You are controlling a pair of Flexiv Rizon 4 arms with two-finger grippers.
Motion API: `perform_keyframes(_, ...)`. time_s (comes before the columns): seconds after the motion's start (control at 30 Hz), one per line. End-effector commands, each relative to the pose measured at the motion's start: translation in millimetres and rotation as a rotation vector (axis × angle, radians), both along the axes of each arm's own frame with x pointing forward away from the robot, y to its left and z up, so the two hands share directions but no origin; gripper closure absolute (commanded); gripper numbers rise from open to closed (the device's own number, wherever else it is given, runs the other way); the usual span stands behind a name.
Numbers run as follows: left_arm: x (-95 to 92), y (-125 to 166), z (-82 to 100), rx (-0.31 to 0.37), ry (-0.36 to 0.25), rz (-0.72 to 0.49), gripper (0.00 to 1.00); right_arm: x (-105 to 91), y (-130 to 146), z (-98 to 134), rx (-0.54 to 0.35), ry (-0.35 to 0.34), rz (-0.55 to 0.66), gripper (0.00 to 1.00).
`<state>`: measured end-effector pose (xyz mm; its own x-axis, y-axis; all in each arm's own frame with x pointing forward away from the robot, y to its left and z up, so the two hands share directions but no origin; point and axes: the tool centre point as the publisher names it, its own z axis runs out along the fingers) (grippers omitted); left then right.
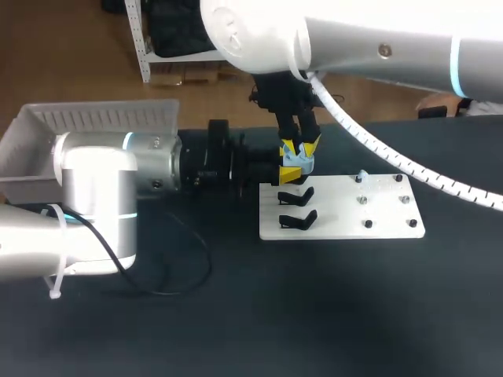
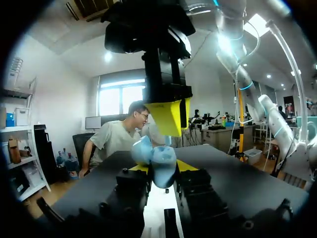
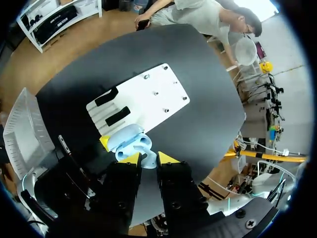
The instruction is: Pick up each earbud case from the left stands, insert the matching earbuds, close the lid, and place the case in the box.
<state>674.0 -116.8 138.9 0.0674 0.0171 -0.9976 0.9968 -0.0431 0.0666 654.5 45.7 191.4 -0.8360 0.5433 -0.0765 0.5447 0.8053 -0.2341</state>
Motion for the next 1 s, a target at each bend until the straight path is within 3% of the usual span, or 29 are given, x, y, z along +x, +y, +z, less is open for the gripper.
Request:
perform_keyframes(0.03, -4.8, -2, -2.6, 0.006, -0.015, -0.006, 1.00, -0.1, -2, -1, 0.006, -0.002, -0.003, 1.00)
perform_keyframes(0.23, -9.5, -7, -4.1, 0.025, -0.046, 0.000, 1.00, -1.5, -5, 0, 0.009, -0.005, -0.006, 1.00)
perform_keyframes(1.0, -9.6, -11, -5.9, 0.011, -0.014, 0.015, 1.00, -3.7, -12, -7, -0.004, 0.016, 0.009, 1.00)
